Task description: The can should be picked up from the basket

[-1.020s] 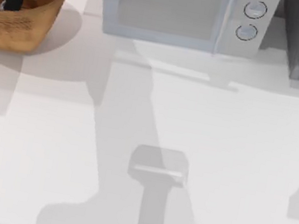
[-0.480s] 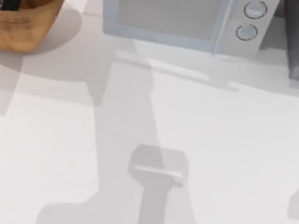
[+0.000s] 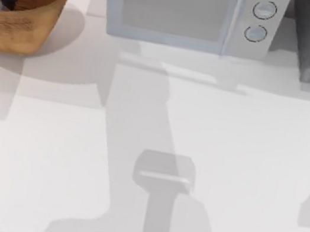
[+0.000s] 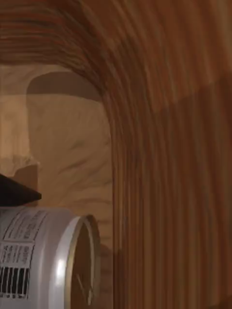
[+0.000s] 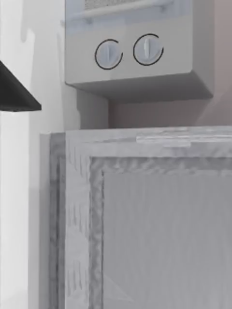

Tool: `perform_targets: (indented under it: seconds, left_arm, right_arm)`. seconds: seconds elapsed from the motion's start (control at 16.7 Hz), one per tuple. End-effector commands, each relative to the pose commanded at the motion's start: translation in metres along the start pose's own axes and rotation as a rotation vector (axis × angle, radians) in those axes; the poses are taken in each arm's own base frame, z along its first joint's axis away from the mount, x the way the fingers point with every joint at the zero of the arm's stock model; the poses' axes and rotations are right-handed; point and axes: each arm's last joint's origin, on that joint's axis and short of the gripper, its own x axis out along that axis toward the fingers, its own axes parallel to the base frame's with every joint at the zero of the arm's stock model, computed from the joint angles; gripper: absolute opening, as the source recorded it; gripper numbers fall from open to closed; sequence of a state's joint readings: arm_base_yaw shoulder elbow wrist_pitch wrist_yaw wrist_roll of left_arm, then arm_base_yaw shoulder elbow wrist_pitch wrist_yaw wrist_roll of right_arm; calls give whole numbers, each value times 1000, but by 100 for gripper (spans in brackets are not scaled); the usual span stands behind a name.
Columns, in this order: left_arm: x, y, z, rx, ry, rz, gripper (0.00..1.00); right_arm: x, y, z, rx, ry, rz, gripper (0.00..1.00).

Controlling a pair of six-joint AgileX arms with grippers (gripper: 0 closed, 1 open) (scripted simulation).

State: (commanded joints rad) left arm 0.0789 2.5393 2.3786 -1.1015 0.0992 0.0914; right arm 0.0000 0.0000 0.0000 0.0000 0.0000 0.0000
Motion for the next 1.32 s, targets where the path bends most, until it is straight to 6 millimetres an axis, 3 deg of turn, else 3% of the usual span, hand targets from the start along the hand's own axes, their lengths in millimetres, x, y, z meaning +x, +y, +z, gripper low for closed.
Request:
perform_targets:
  seconds: [0.18, 0.36, 0.54, 0.66, 0.9, 1.14, 1.32]
  left_arm:
    - [-52, -6, 9, 17, -178, 17, 0]
    - [-124, -15, 6, 34, -401, 37, 0]
    - [-185, -25, -17, 43, -566, 49, 0]
    - [-204, -31, -42, 41, -600, 50, 0]
    - [-205, -41, -119, 29, -521, 44, 0]
    - [-174, -48, -230, 21, -388, 38, 0]
    - [-153, -52, -310, 21, -424, 41, 0]
  right_arm:
    - [0, 0, 0, 0, 0, 0, 100]
    - [0, 0, 0, 0, 0, 0, 100]
    - [0, 0, 0, 0, 0, 0, 100]
    - [0, 0, 0, 0, 0, 0, 100]
    - [0, 0, 0, 0, 0, 0, 100]
    - [0, 0, 0, 0, 0, 0, 100]
    - [0, 0, 0, 0, 0, 0, 100]
